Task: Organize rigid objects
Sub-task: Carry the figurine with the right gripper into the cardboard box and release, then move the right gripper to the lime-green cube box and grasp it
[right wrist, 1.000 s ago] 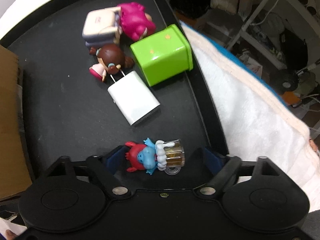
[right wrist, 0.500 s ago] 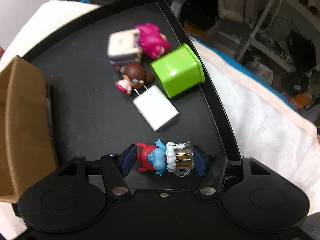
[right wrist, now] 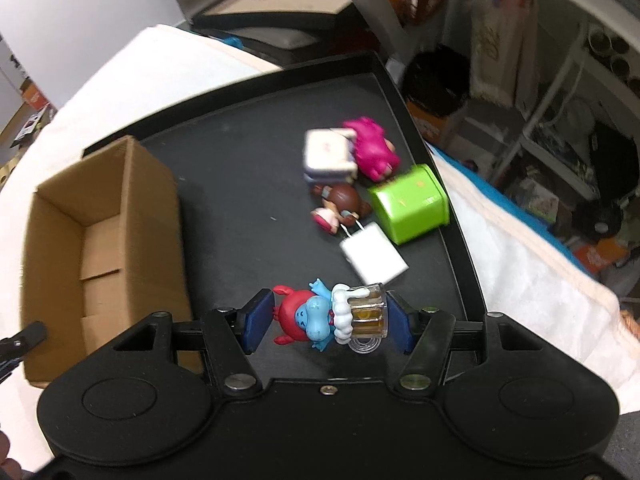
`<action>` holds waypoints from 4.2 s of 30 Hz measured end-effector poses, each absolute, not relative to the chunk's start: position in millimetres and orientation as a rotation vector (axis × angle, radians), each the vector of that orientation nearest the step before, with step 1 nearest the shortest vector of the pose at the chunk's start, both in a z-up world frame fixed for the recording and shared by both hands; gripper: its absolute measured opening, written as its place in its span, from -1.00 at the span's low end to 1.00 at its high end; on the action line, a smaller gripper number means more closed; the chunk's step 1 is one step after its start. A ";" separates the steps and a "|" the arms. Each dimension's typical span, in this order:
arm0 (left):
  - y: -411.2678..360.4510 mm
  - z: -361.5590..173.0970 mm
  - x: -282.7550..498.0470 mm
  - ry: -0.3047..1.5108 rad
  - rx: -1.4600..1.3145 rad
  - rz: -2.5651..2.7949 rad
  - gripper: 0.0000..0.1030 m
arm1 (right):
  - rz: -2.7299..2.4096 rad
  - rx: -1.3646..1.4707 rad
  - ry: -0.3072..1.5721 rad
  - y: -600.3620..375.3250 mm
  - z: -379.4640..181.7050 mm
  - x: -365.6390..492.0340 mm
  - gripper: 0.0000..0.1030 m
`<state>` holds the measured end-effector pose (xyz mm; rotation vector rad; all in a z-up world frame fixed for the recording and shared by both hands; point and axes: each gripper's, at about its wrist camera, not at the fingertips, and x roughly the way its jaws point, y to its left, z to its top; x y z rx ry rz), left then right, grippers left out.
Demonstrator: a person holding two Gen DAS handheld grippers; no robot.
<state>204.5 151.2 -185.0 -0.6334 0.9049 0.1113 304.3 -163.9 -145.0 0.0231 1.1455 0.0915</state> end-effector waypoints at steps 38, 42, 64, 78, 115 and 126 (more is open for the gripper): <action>156.9 -188.1 207.3 0.909 -0.664 0.085 -0.60 | 0.366 -0.105 1.047 -15.3 -106.9 303.2 0.15; 156.2 -188.2 207.7 0.908 -0.662 0.081 -0.60 | 0.391 -0.114 1.040 -1.4 -109.3 303.7 0.15; 160.6 -190.2 208.4 0.905 -0.681 0.077 -0.60 | 0.417 -0.064 1.011 6.8 -104.1 308.7 0.79; 156.4 -182.9 204.2 0.892 -0.637 0.088 -0.60 | 0.313 -0.074 0.960 -63.7 -80.6 299.1 0.89; 148.2 -182.6 205.8 0.920 -0.608 0.118 -0.61 | 0.067 -0.092 0.982 -224.1 -134.2 341.2 0.84; 146.1 -185.1 210.8 0.935 -0.602 0.132 -0.61 | 0.064 -0.050 1.047 -233.1 -168.9 359.7 0.78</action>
